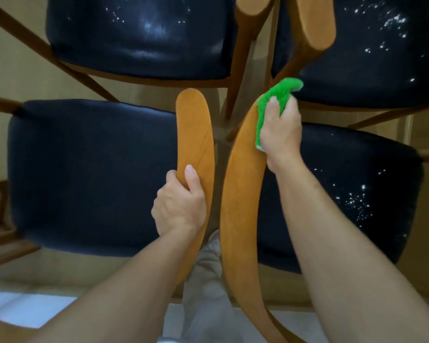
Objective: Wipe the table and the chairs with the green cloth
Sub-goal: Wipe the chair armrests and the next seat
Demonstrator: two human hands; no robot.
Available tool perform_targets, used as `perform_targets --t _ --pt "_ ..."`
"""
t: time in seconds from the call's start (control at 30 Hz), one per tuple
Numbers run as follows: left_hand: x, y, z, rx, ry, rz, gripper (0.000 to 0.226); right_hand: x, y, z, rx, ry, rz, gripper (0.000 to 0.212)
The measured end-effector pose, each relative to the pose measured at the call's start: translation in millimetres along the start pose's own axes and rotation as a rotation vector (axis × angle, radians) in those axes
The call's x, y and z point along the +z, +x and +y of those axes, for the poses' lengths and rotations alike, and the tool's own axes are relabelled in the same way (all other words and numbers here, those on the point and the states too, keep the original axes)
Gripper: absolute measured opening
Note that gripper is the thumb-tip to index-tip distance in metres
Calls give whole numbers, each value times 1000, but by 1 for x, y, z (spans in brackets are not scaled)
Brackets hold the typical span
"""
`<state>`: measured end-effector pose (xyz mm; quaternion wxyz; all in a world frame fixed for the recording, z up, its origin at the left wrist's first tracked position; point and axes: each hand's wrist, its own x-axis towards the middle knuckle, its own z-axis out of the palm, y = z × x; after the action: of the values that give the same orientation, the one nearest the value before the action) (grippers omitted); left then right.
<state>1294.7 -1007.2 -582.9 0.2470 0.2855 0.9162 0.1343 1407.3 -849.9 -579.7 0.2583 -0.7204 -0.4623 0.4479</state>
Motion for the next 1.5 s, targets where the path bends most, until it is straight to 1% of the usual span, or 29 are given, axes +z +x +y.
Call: perform_targets --t 0.1,0.17,0.23,0.37,0.47,0.53,0.57,0.63,0.7,0.77,0.83,0.9,1.0,1.1,1.23,1.37,1.5 --pt "1 1 -1 0 -4 1 58 1 -16 1 -66 -57 -7 35" --pt "1 0 0 1 -14 -1 57 1 -56 18 -85 -134 -33 45" --pt "0 0 0 4 -18 -4 56 -2 -110 45 -90 -217 -78 46" --pt "-1 1 0 11 -20 -8 56 -27 -207 104 -42 -341 -195 47" --pt "1 2 -2 10 -20 3 61 -52 -243 136 25 -417 -301 54" --pt "2 2 -3 10 -24 7 63 -57 -249 139 51 -425 -317 56" --pt "3 3 -3 11 -24 9 63 -55 -248 135 30 -413 -297 56" --pt "3 3 -4 17 -20 11 65 -40 -238 120 -104 -432 -217 59" --pt "4 5 -4 17 -11 15 66 -17 -219 100 -262 -556 -143 57" --pt "5 6 -3 16 4 30 67 3 -196 82 -320 -692 -98 55" --pt "5 7 -3 10 16 41 70 12 -182 73 -325 -766 -101 54" --pt "6 7 -3 8 17 42 73 8 -186 81 -363 -806 -131 54" --pt "5 7 -2 3 2 39 65 -12 -219 109 -448 -850 -179 54" --pt "4 7 -2 -2 -19 21 55 -42 -265 149 -463 -880 -241 56" --pt "3 5 -1 1 -36 20 54 -77 -295 182 -422 -920 -303 51" --pt "3 6 -2 20 -42 22 52 -63 -284 172 -381 -852 -267 51" --pt "4 7 -4 30 -51 20 54 -34 -263 141 -316 -764 -211 52"
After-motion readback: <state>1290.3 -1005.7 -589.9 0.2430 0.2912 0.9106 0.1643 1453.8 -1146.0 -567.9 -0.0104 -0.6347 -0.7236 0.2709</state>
